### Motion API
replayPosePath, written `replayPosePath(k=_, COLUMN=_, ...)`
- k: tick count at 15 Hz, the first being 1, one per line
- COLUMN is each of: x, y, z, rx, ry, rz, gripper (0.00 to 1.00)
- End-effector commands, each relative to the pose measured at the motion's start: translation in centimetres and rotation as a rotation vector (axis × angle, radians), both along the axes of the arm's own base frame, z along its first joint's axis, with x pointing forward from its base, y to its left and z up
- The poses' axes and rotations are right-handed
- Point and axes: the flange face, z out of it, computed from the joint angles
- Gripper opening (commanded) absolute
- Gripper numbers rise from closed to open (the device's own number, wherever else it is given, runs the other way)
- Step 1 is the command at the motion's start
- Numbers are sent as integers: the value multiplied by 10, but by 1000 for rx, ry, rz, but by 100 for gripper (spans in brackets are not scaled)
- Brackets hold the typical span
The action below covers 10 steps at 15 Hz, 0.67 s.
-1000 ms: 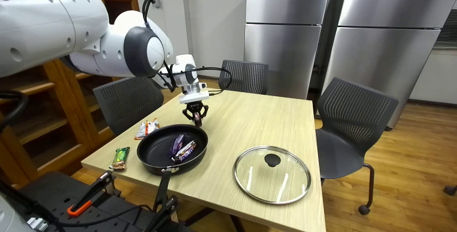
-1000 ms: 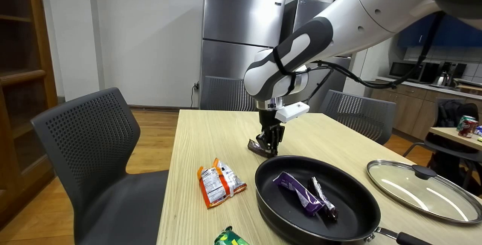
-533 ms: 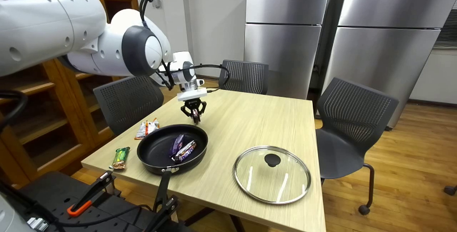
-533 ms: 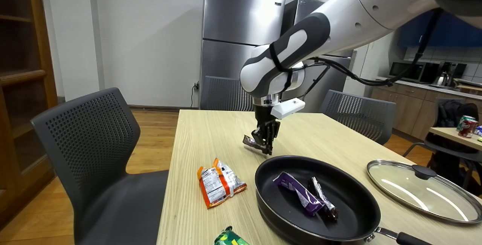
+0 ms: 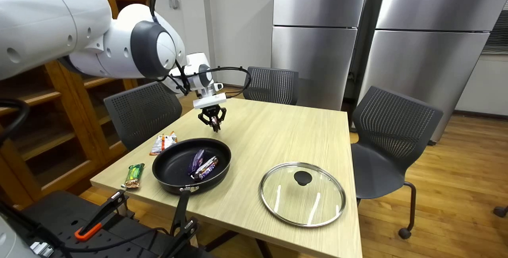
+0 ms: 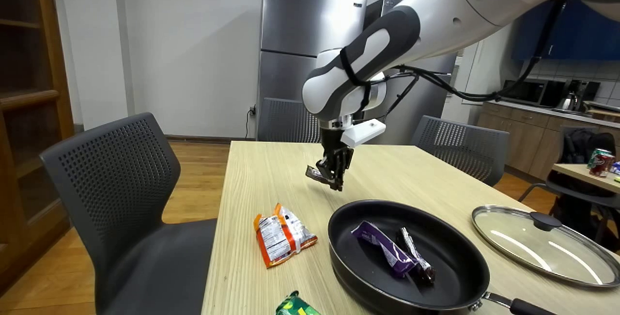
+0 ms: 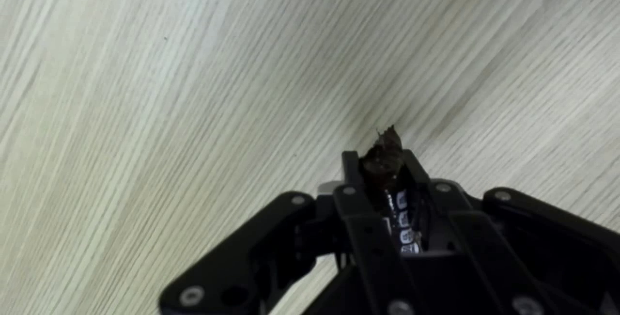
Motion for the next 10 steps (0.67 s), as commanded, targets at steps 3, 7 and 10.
replayPosePath(k=3, x=-20, y=7, z=15, rx=-54, ry=19, rz=-7, gripper=6)
replayPosePath(k=7, x=-38, y=6, z=17, rx=-73, ry=2, rz=-28, gripper=6)
replayPosePath(k=10, x=-51, y=4, z=22, rx=-74, ry=-31, rz=-54, gripper=6)
